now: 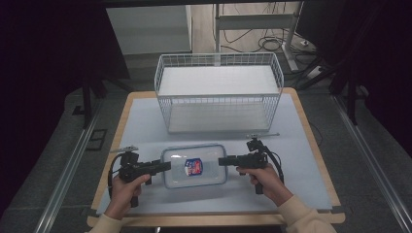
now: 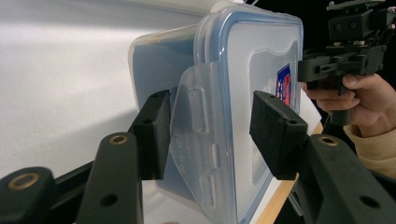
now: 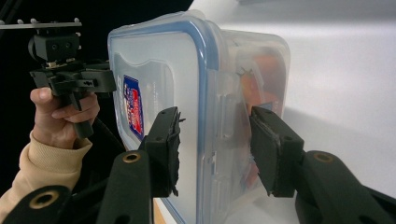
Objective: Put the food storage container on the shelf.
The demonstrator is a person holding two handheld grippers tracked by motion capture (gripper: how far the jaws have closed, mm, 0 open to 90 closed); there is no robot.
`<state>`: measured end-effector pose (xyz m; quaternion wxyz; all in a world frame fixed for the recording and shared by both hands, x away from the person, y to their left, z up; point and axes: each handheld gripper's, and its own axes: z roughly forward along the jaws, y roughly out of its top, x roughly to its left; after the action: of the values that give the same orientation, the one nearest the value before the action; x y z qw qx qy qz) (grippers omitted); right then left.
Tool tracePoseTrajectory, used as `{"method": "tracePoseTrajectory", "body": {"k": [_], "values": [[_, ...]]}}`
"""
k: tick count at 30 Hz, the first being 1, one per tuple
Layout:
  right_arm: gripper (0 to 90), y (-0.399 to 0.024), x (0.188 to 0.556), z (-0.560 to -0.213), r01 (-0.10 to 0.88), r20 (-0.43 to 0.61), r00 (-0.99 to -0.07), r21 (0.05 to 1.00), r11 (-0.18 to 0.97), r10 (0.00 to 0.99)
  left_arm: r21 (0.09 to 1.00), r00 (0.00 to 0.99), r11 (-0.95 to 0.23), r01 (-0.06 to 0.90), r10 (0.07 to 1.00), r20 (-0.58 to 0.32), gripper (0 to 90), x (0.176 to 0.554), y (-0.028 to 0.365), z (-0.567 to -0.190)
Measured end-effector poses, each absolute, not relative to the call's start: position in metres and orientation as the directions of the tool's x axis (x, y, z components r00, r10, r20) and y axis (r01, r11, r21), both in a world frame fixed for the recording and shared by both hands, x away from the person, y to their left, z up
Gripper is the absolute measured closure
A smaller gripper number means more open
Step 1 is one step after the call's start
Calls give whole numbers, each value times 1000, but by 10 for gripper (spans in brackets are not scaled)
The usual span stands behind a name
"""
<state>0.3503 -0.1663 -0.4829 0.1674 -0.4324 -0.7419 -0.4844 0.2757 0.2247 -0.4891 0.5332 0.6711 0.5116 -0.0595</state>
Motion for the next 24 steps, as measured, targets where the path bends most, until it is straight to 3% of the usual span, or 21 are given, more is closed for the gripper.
{"method": "tracePoseTrajectory", "body": {"k": [24], "values": [[538, -190, 351, -450, 773, 641, -584, 626, 102, 497, 701, 530, 60, 711, 609, -590, 507, 294, 204, -456]]}}
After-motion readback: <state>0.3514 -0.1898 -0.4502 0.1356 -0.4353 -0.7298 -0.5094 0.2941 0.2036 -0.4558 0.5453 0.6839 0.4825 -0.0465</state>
